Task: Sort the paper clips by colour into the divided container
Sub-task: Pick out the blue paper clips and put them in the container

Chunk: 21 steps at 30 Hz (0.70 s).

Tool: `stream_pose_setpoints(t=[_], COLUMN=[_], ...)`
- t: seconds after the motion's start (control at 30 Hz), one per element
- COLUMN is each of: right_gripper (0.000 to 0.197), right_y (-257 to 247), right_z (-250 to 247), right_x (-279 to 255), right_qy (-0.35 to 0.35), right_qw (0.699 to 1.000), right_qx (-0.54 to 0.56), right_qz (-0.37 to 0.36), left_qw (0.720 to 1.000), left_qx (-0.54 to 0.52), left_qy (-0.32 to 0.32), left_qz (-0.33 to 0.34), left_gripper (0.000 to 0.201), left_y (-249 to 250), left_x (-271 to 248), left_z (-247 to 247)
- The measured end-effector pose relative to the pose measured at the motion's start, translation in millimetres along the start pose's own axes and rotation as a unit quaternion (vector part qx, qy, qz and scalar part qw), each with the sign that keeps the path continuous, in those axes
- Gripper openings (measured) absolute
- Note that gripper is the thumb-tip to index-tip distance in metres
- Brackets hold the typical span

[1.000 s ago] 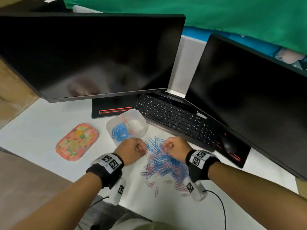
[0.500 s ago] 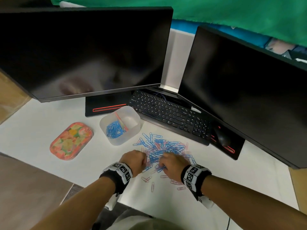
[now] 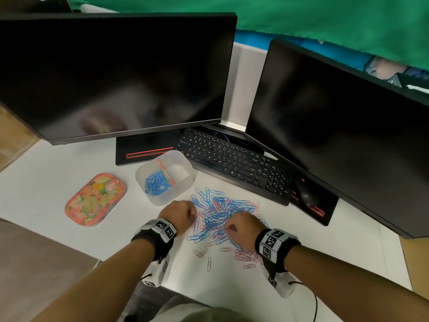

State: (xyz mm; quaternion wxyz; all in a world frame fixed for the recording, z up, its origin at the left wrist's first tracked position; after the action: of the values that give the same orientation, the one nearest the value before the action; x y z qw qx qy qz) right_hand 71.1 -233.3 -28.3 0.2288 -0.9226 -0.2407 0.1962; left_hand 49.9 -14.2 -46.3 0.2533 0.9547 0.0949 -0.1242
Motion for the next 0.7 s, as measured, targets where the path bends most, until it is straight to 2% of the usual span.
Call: stream_pose_setpoints(t=[0.1,0.17,0.27,0.33,0.43,0.53,0.63,0.7], right_gripper=[0.015,0.015,0.023,0.026,0.022,0.024,0.026,0.025], right_y=[5,10,11,13,12,9,5,4], right_z=[-2,-4,-7,-7,-4,-5,-7,-9], right_x=[3,4,5,5,5,4,3,4], right_qy=[0.011,0.021,0.008,-0.013,-0.050,-0.063,-0.067,-0.063], right_qw=[0.996,0.990,0.983,0.974,0.921,0.867,0.835,0.820], right_qx=[0.061,0.109,0.153,0.190,0.332,0.436,0.491,0.514], right_qz=[0.058,0.089,0.104,0.121,0.197,0.233,0.239,0.245], left_qw=[1.000,0.999,0.993,0.987,0.985,0.986,0.987,0.993], left_qx=[-0.008,-0.007,0.032,0.081,0.120,0.122,0.107,0.062], left_qy=[0.014,0.008,-0.033,-0.061,-0.061,-0.057,-0.055,-0.050], left_qz=[0.010,0.043,0.109,0.128,0.110,0.100,0.105,0.084], left_gripper=[0.010,0.010,0.010,0.011,0.008,0.009,0.011,0.008], left_y=[-1,3,8,7,2,2,2,0], left_x=[-2,-5,-18,-24,-27,-29,-29,-28], left_z=[-1,1,5,11,17,18,17,14])
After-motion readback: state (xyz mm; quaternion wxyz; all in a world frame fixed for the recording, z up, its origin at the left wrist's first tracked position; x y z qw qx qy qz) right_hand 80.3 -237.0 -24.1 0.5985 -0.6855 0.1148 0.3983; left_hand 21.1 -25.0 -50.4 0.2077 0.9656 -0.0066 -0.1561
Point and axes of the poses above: each hand's wrist, its own x-axis towards the middle knuckle, its own z-axis out of the palm, y = z × x, the point moved 2 cm from there along x, towards the middle knuckle, and after that the axes turned 8 degrees about y, right-handed, at the moved point
